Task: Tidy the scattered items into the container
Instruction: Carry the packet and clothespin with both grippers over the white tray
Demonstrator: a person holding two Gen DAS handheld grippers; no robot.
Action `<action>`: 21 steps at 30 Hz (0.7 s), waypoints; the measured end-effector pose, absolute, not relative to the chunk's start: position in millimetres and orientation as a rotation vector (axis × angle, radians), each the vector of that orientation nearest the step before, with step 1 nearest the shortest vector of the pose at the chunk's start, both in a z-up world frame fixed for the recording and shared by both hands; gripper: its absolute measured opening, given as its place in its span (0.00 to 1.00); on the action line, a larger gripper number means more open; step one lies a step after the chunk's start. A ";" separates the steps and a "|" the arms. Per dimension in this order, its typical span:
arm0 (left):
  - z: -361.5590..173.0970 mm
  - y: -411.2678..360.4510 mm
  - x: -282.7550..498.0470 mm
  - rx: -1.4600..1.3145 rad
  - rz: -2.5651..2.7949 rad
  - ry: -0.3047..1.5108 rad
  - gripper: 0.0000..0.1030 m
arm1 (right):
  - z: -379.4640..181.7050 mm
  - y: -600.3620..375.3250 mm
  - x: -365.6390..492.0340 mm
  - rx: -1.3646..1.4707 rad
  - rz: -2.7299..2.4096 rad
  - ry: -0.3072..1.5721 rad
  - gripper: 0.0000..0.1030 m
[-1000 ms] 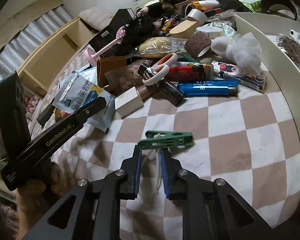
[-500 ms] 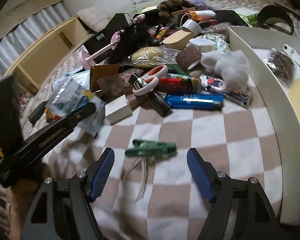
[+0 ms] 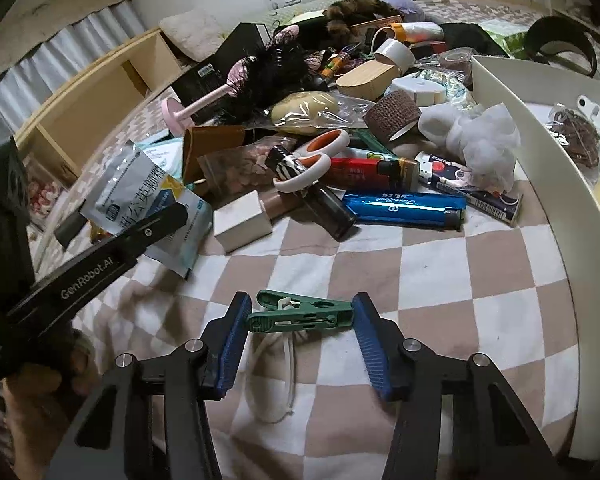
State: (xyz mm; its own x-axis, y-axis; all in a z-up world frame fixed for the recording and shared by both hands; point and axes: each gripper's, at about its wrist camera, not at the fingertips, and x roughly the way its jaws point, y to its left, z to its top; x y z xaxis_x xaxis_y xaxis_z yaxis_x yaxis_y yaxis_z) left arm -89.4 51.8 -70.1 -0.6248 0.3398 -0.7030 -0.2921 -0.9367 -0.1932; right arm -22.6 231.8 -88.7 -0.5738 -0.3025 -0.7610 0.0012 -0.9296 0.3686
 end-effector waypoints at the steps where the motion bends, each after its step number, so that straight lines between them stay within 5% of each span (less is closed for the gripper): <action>1: -69.3 50.9 -88.1 -1.125 2.550 -0.088 0.12 | -87.7 231.4 -21.9 1.346 -2.591 -0.501 0.52; 21: 6.3 68.6 -51.9 -0.878 2.501 -0.110 0.12 | -12.3 254.6 1.3 1.076 -2.654 -0.559 0.52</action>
